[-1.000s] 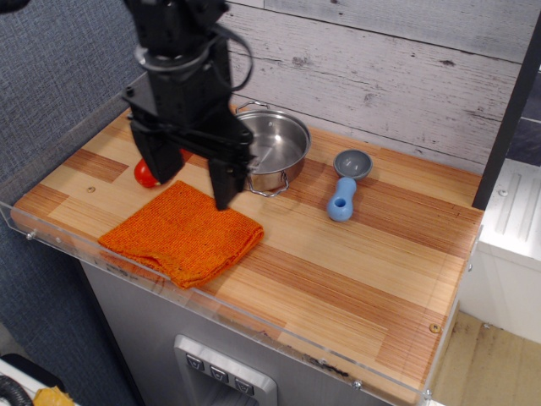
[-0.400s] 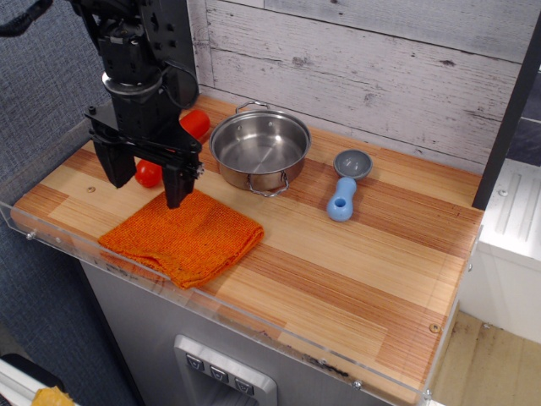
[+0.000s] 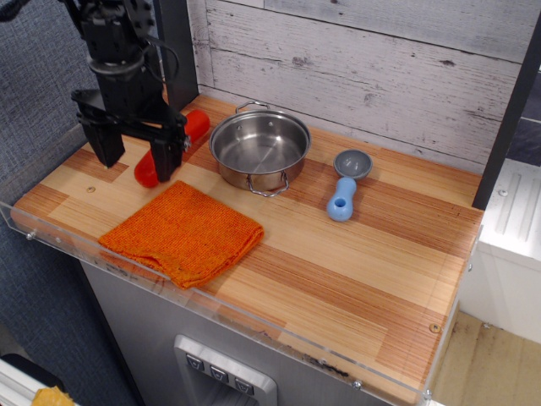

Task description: Place the red vegetable to the right of the orange cloth.

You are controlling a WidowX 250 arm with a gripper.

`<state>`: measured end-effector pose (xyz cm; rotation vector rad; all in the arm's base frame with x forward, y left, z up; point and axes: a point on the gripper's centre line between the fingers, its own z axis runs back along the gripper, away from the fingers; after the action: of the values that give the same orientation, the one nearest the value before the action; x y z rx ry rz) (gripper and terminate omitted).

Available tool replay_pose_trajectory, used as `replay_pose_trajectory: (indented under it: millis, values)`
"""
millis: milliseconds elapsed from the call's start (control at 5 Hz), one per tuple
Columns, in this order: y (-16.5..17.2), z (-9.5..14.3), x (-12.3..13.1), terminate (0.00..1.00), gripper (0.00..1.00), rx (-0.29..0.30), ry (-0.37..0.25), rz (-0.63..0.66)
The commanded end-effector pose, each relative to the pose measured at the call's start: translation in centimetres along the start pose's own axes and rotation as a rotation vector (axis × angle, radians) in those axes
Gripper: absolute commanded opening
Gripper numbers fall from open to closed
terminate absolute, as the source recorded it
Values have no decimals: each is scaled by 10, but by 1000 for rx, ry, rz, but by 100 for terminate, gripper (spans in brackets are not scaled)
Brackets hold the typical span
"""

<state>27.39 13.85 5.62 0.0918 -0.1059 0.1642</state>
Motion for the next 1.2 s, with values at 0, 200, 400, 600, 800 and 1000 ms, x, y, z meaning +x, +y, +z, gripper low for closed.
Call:
replay_pose_trajectory:
  millis: [0, 200, 400, 600, 800, 1000]
  values:
    - [21, -6, 18, 0, 100, 24, -21, 42]
    - [30, -17, 19, 0, 100, 37, -1, 60]
    - [37, -29, 23, 0, 100, 45, 22, 76]
    - [39, -32, 26, 0, 0, 40, 8, 90]
    - [37, -31, 26, 0, 0, 37, 7, 85]
    - [34, -17, 21, 0, 0, 29, -13, 89]
